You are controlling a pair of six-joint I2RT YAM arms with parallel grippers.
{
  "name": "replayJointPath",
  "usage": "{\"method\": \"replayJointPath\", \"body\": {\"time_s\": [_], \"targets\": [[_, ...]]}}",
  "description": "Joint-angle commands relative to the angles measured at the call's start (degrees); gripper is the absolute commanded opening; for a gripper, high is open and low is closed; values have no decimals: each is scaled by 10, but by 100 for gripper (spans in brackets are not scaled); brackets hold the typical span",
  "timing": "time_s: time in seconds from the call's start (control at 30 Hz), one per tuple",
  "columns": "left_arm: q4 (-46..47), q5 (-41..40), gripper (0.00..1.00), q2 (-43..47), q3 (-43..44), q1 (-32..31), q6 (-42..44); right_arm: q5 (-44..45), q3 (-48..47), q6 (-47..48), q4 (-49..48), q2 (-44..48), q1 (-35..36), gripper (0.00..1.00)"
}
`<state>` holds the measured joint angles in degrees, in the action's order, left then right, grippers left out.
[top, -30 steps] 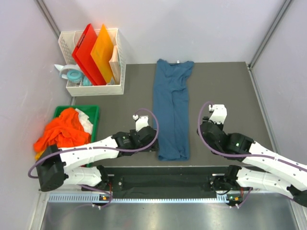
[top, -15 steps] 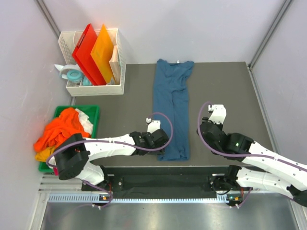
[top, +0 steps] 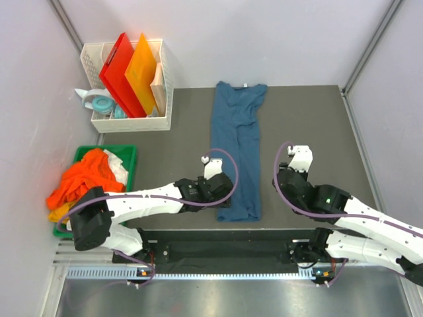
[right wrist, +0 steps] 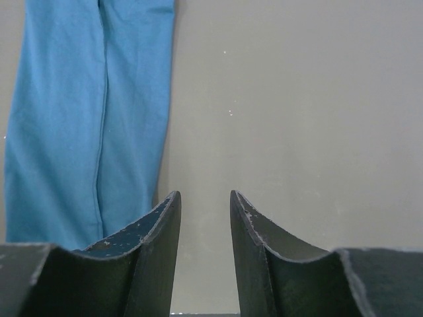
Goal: Fold and stack the t-shirts
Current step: Grab the bottom of the folded rectangular tshirt with both arms
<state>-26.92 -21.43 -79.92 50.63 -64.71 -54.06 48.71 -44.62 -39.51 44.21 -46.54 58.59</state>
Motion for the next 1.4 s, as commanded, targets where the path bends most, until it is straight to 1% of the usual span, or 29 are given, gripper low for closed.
{"method": "replayJointPath", "body": {"time_s": [0.0, 0.23, 0.33, 0.37, 0.43, 0.57, 0.77, 0.8, 0.83, 0.93, 1.0, 1.23, 1.3, 1.37], "targets": [[5, -1, 66, -16, 6, -7, -14, 3, 0, 6, -11, 10, -2, 36], [22, 5, 64, -18, -30, -9, -35, 2, 6, 7, -8, 19, -2, 36], [20, 4, 57, -18, -35, -9, -36, 2, 9, 5, -9, 19, -2, 36], [20, 4, 50, -19, -37, -9, -37, 1, 9, 6, -9, 17, -2, 36], [19, 6, 45, -19, -41, -9, -39, 0, 8, 5, -9, 15, -2, 36], [20, 8, 41, -23, -52, -9, -49, -1, 7, 5, -9, 15, -2, 36], [30, 16, 40, -31, -69, -9, -57, -6, 10, 2, -8, 17, -2, 36], [32, 17, 37, -31, -73, -9, -58, -8, 10, 1, -9, 18, -2, 36], [31, 17, 27, -31, -75, -9, -59, -10, 11, 0, -8, 20, -2, 36], [20, 14, 9, -30, -84, -9, -68, -14, 13, -4, -5, 19, -2, 36], [14, 8, 5, -25, -94, -9, -77, -16, 15, -7, -5, 20, -2, 36], [-5, -3, 2, -8, -123, -9, -97, -35, 25, -3, -15, 20, -2, 36], [-8, 1, 8, -9, -123, -9, -101, -41, 26, -3, -18, 18, -2, 36], [-5, -4, 16, 2, -119, -14, -95, -44, 25, -2, -19, 16, -1, 36]]}}
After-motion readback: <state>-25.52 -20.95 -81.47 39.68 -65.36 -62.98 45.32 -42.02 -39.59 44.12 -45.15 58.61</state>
